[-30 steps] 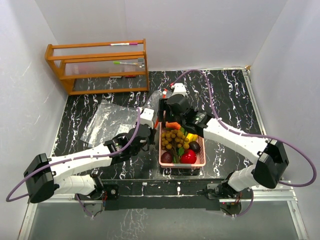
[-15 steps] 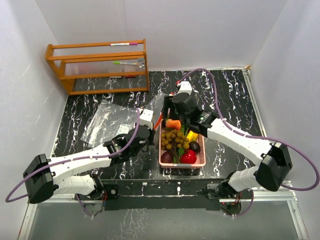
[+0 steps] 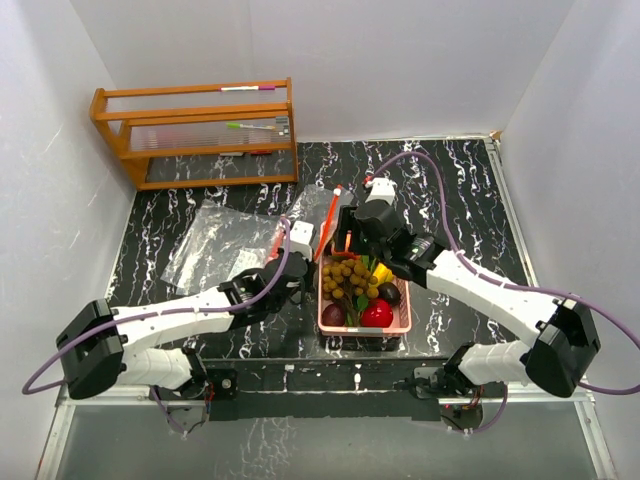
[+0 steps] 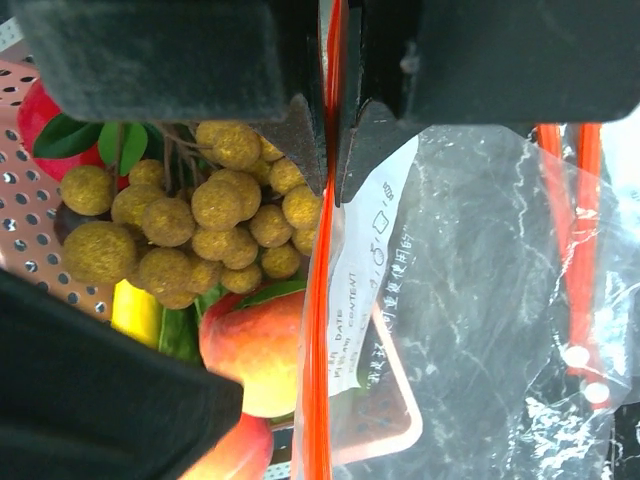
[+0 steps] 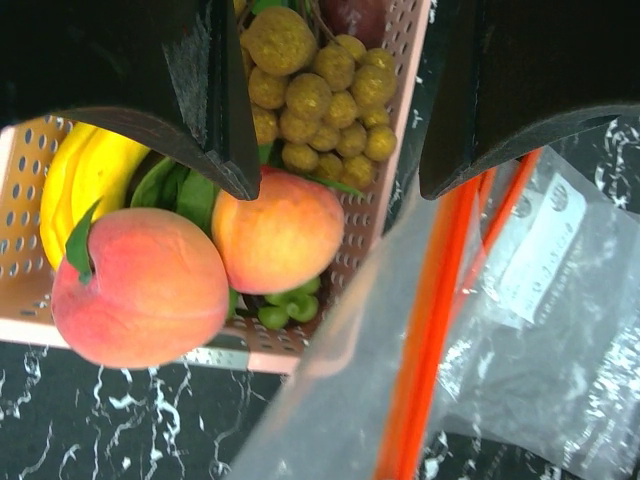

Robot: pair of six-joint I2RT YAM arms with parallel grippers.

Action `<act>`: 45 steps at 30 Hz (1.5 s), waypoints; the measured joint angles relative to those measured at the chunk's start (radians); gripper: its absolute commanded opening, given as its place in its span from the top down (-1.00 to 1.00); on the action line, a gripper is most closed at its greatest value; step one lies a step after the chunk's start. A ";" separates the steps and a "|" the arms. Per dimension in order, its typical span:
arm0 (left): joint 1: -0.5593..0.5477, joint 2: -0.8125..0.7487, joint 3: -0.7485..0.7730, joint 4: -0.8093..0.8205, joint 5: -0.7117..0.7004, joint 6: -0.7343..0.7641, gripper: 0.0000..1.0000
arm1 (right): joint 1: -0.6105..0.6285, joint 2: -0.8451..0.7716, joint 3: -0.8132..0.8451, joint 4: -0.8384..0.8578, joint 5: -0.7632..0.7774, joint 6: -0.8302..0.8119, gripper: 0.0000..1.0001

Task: Place the food in the zip-top bag and seal the zipper
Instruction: Open the zipper of the food storage bag.

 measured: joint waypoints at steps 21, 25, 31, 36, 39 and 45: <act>-0.069 0.142 0.016 0.101 0.048 -0.034 1.00 | -0.011 0.000 0.005 -0.064 0.071 0.009 -0.36; -0.071 0.142 0.023 0.102 0.048 -0.034 1.00 | -0.043 -0.037 -0.030 -0.081 0.081 0.014 -0.36; -0.072 0.171 0.025 0.111 0.048 -0.034 1.00 | -0.167 -0.077 -0.047 -0.090 0.041 -0.005 -0.36; -0.072 0.192 0.028 0.117 0.047 -0.034 1.00 | -0.182 -0.066 -0.047 -0.084 0.003 -0.023 -0.36; -0.072 0.192 0.033 0.119 0.047 -0.034 1.00 | -0.182 -0.046 -0.047 -0.079 -0.016 -0.029 -0.36; -0.072 0.197 0.038 0.123 0.046 -0.034 1.00 | -0.183 -0.034 -0.047 -0.074 -0.036 -0.029 -0.36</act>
